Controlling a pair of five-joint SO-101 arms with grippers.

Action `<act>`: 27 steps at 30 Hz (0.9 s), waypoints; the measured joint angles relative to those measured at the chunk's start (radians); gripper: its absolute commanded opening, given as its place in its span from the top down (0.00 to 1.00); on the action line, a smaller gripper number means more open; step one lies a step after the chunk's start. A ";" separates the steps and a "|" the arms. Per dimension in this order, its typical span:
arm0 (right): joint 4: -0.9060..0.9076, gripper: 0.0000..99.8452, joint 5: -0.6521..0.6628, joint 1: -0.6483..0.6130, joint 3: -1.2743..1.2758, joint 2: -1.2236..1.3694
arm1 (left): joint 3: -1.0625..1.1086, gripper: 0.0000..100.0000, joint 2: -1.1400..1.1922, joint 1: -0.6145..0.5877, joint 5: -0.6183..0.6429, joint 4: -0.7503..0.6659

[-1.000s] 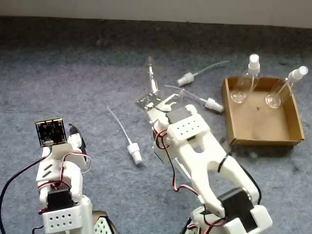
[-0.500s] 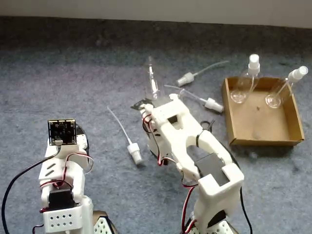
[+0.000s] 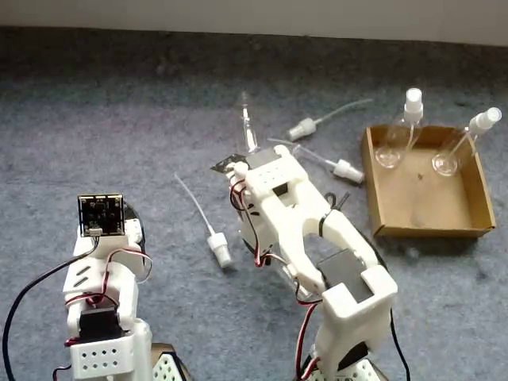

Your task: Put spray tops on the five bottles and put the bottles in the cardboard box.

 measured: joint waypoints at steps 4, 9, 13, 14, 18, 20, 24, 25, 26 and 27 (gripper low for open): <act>0.029 0.83 0.012 0.000 0.000 -0.100 | 0.000 0.99 0.000 0.000 0.000 0.000; 0.038 0.83 0.063 0.035 0.000 -0.299 | 0.000 0.99 0.000 0.000 0.000 0.000; 0.049 0.83 0.071 0.100 0.021 -0.448 | 0.000 0.99 0.000 0.000 0.000 0.000; 0.052 0.83 0.071 0.114 0.038 -0.483 | 0.000 0.99 0.000 0.000 0.000 0.000; 0.057 0.83 0.071 0.149 0.120 -0.624 | 0.000 0.99 0.000 0.000 0.000 0.000; 0.057 0.83 0.071 0.157 0.160 -0.694 | 0.000 0.99 0.000 0.002 0.000 0.000; 0.020 0.83 0.072 0.163 0.256 -0.835 | 0.000 0.99 0.000 0.006 0.000 0.000; -0.003 0.83 0.072 0.163 0.292 -0.870 | 0.000 0.99 0.000 0.006 0.000 0.000; -0.031 0.83 0.072 0.163 0.330 -0.908 | 0.000 0.99 0.000 0.006 0.000 0.000; -0.061 0.83 0.072 0.163 0.374 -0.948 | 0.000 0.99 0.000 0.006 0.000 0.000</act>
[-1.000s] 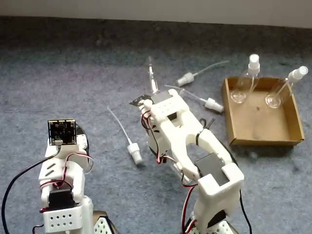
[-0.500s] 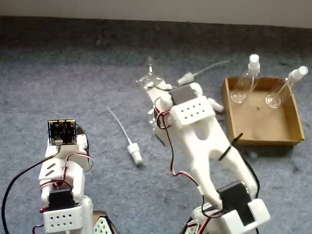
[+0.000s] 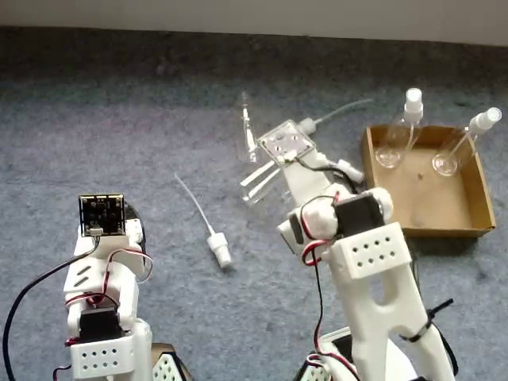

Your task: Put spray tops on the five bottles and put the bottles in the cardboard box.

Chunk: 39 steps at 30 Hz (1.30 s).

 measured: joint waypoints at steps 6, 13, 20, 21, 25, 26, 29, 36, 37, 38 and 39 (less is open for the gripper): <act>-0.235 0.83 0.000 0.000 0.310 -0.252 | 0.000 0.99 0.000 0.000 0.000 0.000; -0.436 0.83 0.000 0.000 0.606 -0.566 | 0.000 0.99 0.000 0.000 0.000 0.000; -0.454 0.83 -0.143 0.000 0.755 -0.838 | 0.002 0.99 0.000 0.000 0.000 0.000; -0.454 0.83 -0.163 0.000 0.775 -0.873 | 0.002 0.99 0.000 0.000 0.000 0.000; -0.457 0.83 -0.186 0.000 0.872 -1.017 | 0.002 0.99 0.000 0.000 -0.002 0.000; -0.457 0.83 -0.186 0.000 0.896 -1.054 | 0.002 0.99 0.000 0.000 -0.002 0.000; -0.459 0.83 -0.192 0.008 0.951 -1.119 | 0.002 0.99 0.000 0.000 -0.002 0.000; -0.586 0.83 -0.221 0.127 1.065 -1.122 | 0.002 0.99 0.000 0.021 -0.002 0.018; -0.600 0.83 -0.244 0.141 1.083 -1.122 | 0.002 0.99 0.000 0.040 -0.011 0.032; -0.611 0.83 -0.267 0.155 1.094 -1.122 | 0.002 0.99 0.000 0.058 -0.032 0.048; -0.620 0.83 -0.284 0.169 1.100 -1.122 | 0.002 0.99 0.000 0.077 -0.054 0.061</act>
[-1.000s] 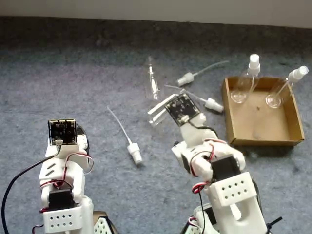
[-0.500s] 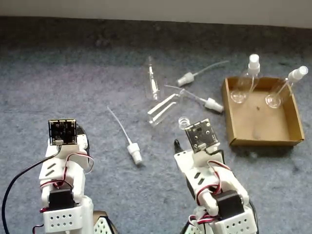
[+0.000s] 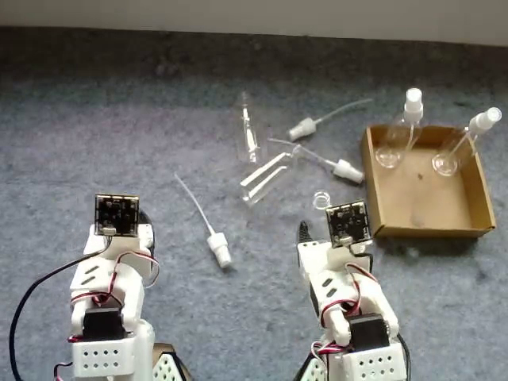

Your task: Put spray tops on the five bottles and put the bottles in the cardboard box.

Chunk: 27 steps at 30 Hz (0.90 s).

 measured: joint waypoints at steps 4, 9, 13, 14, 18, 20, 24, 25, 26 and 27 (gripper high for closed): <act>-0.011 0.83 -0.028 0.017 0.008 0.000 | 0.000 0.99 0.000 0.040 -0.058 0.038; -0.015 0.83 -0.029 0.021 0.014 -0.002 | -0.002 0.99 0.000 0.074 -0.068 0.091; -0.015 0.83 -0.029 0.021 0.021 -0.003 | -0.032 0.99 0.000 0.083 -0.071 0.187; -0.015 0.83 -0.029 0.021 0.021 -0.003 | -0.051 0.99 0.000 0.089 -0.071 0.212; -0.015 0.83 -0.029 0.021 0.026 -0.002 | -0.164 0.99 0.000 0.120 -0.135 0.341; -0.017 0.83 -0.029 0.023 0.026 -0.002 | -0.216 0.99 0.000 0.126 -0.157 0.391; -0.017 0.83 -0.029 0.025 0.026 -0.002 | -0.304 0.99 -0.008 0.126 -0.215 0.431; -0.017 0.83 -0.029 0.025 0.026 -0.002 | -0.321 0.99 -0.009 0.126 -0.227 0.433; -0.017 0.83 -0.029 0.025 0.026 -0.002 | -0.336 0.99 -0.009 0.126 -0.238 0.436; -0.017 0.83 -0.029 0.025 0.026 -0.002 | -0.350 0.99 -0.009 0.126 -0.244 0.443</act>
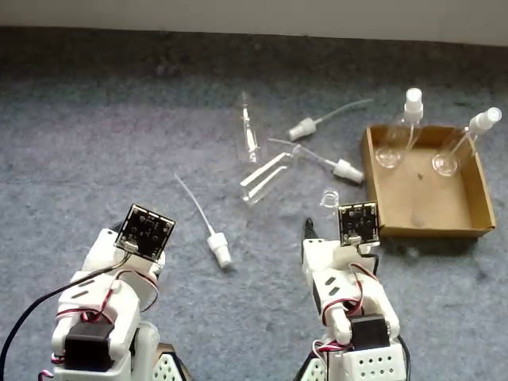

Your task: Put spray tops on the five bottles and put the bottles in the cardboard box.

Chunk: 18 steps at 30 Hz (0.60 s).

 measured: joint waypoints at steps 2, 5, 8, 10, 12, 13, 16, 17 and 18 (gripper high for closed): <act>0.000 0.83 0.000 0.000 0.000 0.000 | -0.028 0.99 0.000 0.000 -0.005 0.018; 0.000 0.83 0.000 0.000 0.000 0.000 | -0.072 0.99 0.000 0.000 -0.021 0.057; 0.000 0.83 0.000 0.000 0.000 0.000 | -0.126 0.99 0.038 0.000 -0.057 0.092; 0.000 0.83 0.000 0.000 0.000 0.000 | -0.173 0.99 0.106 0.000 -0.066 0.109; 0.000 0.83 0.000 0.000 0.000 0.000 | -0.232 0.99 0.206 0.000 -0.069 0.120; 0.000 0.83 0.000 0.000 0.000 0.000 | -0.261 0.99 0.262 0.000 -0.069 0.120; 0.000 0.83 0.000 0.000 0.000 0.000 | -0.333 0.99 0.433 0.000 -0.069 0.121; 0.000 0.83 0.000 0.000 0.000 0.000 | -0.348 0.99 0.489 0.005 -0.069 0.121; 0.000 0.83 0.000 0.000 0.000 0.000 | -0.361 0.99 0.542 0.018 -0.069 0.121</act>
